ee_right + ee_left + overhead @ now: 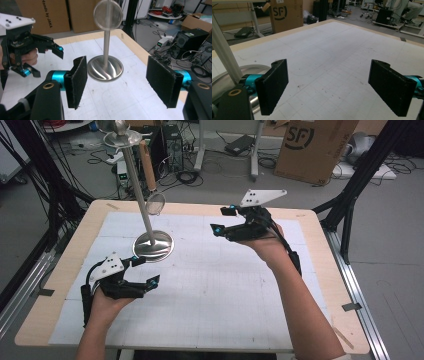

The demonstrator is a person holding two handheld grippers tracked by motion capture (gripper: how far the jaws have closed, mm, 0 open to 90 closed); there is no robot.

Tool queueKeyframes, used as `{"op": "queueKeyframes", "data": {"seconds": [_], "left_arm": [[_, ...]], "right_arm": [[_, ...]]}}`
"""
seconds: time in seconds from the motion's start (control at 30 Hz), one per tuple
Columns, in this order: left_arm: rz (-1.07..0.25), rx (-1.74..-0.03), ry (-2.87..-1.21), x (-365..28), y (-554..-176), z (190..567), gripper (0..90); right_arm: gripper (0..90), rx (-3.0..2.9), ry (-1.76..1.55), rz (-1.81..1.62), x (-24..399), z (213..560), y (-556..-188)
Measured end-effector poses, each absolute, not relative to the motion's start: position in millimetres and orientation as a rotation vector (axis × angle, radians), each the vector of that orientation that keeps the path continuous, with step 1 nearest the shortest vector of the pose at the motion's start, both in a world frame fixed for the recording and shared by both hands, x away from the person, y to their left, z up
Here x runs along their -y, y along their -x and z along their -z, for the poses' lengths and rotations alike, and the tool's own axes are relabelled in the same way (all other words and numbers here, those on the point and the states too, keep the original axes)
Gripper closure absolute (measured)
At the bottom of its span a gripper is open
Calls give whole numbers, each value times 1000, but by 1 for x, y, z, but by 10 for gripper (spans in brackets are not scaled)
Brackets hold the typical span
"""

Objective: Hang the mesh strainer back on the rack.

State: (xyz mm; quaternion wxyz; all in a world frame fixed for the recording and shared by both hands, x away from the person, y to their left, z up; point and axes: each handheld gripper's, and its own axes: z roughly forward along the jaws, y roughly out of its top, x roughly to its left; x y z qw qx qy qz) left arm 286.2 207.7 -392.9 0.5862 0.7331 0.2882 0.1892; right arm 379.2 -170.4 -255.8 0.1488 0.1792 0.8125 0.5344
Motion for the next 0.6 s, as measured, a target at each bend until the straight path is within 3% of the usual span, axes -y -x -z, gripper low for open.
{"op": "queueKeyframes", "data": {"seconds": [0.6], "left_arm": [[-440, -662, -1724, -200, -287, 395, 169]], "right_arm": [[300, -2291, -606, -1536, 219, 297, -354]]}}
